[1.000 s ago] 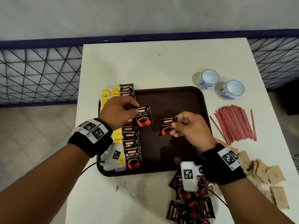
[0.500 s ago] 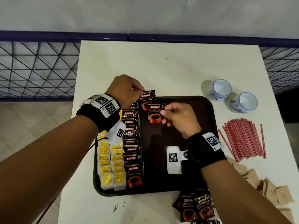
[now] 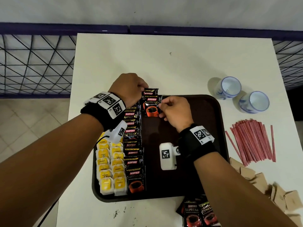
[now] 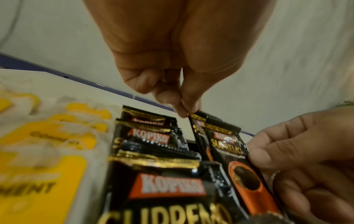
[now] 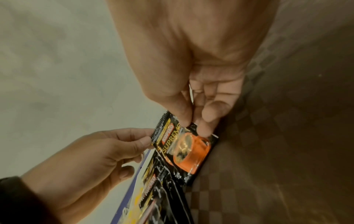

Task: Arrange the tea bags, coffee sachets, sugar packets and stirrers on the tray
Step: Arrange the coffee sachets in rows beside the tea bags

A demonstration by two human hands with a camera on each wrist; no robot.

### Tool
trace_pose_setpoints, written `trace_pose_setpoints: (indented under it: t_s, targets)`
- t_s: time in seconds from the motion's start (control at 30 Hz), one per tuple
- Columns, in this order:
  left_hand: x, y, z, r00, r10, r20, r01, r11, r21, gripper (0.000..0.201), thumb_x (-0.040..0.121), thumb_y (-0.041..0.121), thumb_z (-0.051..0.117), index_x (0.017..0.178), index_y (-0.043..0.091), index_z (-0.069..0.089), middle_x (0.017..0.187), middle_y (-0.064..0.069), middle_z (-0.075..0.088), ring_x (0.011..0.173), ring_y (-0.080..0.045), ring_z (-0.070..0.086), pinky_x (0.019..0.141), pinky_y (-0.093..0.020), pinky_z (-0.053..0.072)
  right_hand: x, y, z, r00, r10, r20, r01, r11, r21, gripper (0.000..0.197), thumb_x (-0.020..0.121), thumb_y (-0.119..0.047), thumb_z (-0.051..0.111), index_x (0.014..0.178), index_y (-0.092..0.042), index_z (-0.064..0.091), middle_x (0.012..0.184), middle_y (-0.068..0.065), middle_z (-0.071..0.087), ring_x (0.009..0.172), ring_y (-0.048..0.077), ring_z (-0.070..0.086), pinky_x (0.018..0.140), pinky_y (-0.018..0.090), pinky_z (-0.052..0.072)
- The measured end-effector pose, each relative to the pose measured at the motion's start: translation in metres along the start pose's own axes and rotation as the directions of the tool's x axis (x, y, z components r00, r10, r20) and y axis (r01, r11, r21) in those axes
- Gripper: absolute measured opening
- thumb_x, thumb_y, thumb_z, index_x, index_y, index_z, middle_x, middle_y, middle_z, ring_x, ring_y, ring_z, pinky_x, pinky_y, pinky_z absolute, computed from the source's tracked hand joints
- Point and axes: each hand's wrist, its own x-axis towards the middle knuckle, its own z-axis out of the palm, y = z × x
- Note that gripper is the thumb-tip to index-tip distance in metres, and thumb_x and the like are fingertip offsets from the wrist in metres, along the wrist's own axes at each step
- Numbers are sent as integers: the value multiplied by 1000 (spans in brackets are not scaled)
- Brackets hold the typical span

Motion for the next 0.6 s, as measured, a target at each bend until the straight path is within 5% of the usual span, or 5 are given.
trace_pose_setpoints:
  t_s: [0.23,0.6]
  targets:
    - [0,-12,7,998,-3,-59,1,999,-48,24,93,14,55,102,28,72,102,7,68,82,-7,52,78,-21,38,2,0,13,999,-27,-25,25,997,-74,27,91,-13,67,70,-29,64,67,2,71,54,13,70,56,27,55]
    - [4,-21,11,994,20,-103,-23,999,-31,20,91,19,58,100,29,73,94,12,62,88,-9,52,77,-22,35,3,-1,18,998,-59,-35,55,993,-105,29,92,-16,67,67,-30,63,65,0,71,55,13,70,64,34,61]
